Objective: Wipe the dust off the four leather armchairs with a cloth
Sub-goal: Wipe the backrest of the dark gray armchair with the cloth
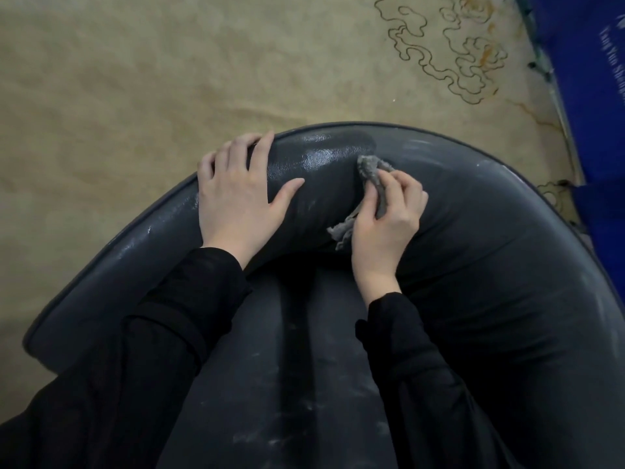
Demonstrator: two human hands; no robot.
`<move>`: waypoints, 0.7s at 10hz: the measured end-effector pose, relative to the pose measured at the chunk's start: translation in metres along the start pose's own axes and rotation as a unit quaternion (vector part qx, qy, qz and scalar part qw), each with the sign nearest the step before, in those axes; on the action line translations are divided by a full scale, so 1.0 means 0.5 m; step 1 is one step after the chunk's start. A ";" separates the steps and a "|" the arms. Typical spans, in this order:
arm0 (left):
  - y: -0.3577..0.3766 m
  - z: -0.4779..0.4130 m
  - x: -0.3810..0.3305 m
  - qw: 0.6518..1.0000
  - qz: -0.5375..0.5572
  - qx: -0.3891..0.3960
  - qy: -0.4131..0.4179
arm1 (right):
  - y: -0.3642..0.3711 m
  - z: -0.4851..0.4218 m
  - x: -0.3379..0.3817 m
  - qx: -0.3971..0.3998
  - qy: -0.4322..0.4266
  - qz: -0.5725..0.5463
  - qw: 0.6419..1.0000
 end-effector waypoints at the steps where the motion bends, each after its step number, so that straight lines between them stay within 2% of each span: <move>1: 0.000 0.000 -0.001 1.000 -0.002 0.000 -0.001 | 0.006 0.028 0.002 0.024 -0.011 0.012 1.000; 2: -0.002 0.001 -0.001 1.000 0.000 -0.002 0.001 | 0.000 0.045 0.005 0.050 -0.013 0.014 0.999; 4: 0.001 0.001 -0.001 1.000 -0.002 0.002 0.001 | -0.015 -0.021 0.009 0.029 -0.005 0.002 1.000; 6: 0.001 0.003 -0.002 1.000 -0.002 0.001 0.002 | -0.005 0.052 -0.011 0.073 0.001 -0.016 0.997; 7: -0.001 0.003 -0.003 1.000 -0.003 -0.004 0.003 | -0.017 0.020 -0.006 0.044 0.013 -0.043 0.998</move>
Point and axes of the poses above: each hand's wrist, its own z-axis away from the middle knuckle, its own y-axis out of the palm, x = y × z, the point moved 8 cm from there along -z, towards the middle knuckle, and after that the axes turned 7 degrees about x, right-handed, at the moved point
